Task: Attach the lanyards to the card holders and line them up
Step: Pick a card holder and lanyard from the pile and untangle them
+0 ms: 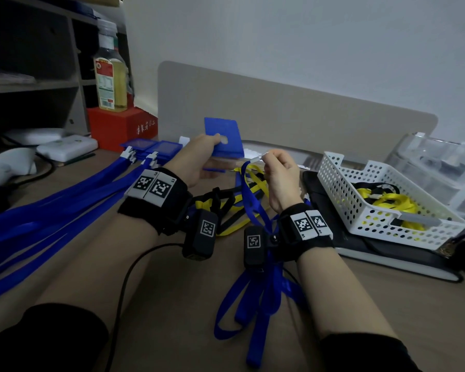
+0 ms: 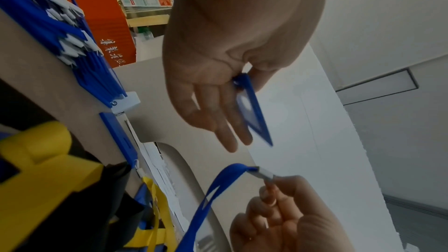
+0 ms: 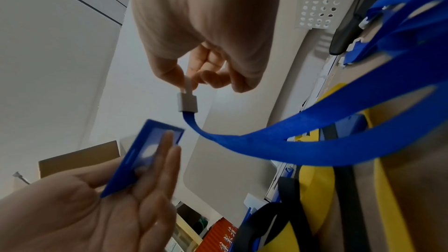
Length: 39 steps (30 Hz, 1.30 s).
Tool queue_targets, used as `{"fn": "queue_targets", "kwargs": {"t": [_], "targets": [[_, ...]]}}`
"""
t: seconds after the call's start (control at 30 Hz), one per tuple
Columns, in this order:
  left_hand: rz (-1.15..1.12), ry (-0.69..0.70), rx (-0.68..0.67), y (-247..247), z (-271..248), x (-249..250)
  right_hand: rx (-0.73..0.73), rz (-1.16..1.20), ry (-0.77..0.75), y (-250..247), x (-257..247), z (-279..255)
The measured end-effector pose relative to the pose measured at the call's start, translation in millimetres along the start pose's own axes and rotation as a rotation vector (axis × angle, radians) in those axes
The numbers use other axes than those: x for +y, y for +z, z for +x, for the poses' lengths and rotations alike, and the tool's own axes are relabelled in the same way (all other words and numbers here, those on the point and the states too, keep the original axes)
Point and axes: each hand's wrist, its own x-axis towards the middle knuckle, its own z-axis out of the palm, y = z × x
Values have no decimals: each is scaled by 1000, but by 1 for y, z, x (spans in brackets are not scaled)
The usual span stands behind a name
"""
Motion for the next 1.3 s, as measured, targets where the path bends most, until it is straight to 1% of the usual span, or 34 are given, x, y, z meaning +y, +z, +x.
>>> {"fn": "queue_targets", "kwargs": {"t": [0.07, 0.13, 0.37, 0.6, 0.7, 0.8, 0.9, 1.07, 1.3], "targets": [[76, -9, 27, 1, 1, -2, -11, -11, 0, 1, -2, -1], [90, -11, 35, 1, 1, -2, -16, -12, 1, 1, -4, -2], [-46, -42, 74, -3, 8, -2, -22, -12, -1, 1, -3, -2], [-127, -19, 47, 0, 3, -1, -20, -31, -16, 3, -4, -3], [-72, -25, 27, 3, 2, -4, -13, -36, -24, 4, -5, -3], [18, 1, -18, 7, 1, -6, -21, -25, -35, 4, -7, -5], [56, 14, 24, 7, 1, -6, -23, -27, -73, 4, -9, -6], [-94, -27, 79, 6, 4, -5, -16, -69, -122, 5, -9, -6], [-116, 49, 40, 14, 0, -7, -29, -82, -227, 9, -13, -8]]}}
